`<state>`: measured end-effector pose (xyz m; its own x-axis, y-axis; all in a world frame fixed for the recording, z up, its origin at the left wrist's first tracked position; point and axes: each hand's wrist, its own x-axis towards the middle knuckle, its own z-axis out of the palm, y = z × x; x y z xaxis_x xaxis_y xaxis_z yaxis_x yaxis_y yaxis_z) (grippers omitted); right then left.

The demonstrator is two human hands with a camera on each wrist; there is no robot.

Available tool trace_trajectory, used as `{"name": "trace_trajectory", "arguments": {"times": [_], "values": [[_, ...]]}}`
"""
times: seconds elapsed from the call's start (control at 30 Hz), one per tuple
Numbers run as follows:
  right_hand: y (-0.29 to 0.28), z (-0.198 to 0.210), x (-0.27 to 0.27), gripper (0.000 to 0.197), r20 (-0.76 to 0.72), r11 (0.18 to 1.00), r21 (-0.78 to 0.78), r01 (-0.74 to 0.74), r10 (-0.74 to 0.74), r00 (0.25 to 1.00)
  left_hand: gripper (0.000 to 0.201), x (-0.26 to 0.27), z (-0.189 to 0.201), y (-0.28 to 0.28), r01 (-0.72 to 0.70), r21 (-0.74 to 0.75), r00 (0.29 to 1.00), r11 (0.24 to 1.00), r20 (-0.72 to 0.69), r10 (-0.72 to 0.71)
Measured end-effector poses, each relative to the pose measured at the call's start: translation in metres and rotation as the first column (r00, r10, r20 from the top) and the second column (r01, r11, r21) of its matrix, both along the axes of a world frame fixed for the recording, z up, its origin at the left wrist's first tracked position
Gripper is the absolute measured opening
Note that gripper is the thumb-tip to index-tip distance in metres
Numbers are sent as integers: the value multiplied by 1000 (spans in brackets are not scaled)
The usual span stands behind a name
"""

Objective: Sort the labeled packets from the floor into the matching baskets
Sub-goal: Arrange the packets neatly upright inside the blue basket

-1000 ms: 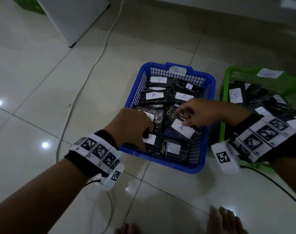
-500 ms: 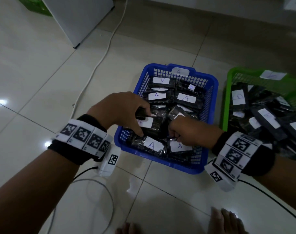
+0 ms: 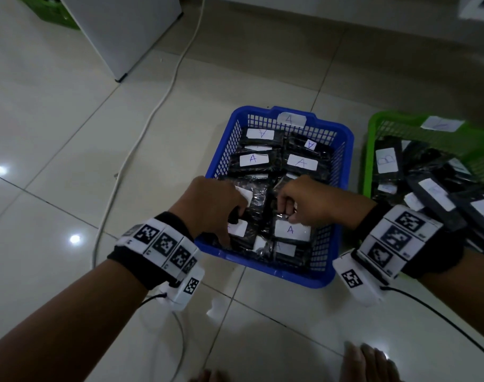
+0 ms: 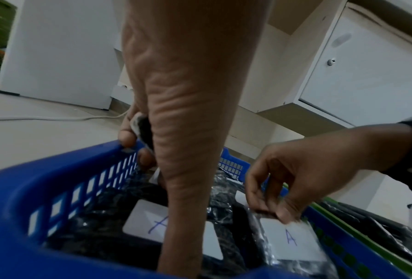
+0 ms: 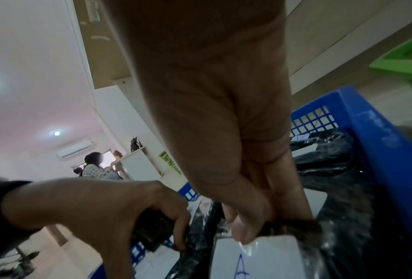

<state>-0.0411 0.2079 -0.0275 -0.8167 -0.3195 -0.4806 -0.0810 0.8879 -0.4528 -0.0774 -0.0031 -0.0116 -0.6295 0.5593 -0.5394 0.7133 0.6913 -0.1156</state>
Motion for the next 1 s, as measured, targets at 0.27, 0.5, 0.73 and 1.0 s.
{"name": "trace_trajectory", "arguments": {"times": [0.27,0.5,0.73,1.0], "values": [[3,-12,8,19,76,983,148,-105,95,993,66,-2,7,-6,-59,146,996,987,71,49],[3,-14,11,36,82,960,215,-182,168,982,40,22,13,32,144,204,985,968,65,-160],[13,-11,6,10,-74,975,211,-66,83,994,44,29,0,48,263,29,965,964,14,-264],[11,-17,-6,59,-151,962,266,-63,106,983,44,30,6,45,104,48,982,993,151,-110]]}}
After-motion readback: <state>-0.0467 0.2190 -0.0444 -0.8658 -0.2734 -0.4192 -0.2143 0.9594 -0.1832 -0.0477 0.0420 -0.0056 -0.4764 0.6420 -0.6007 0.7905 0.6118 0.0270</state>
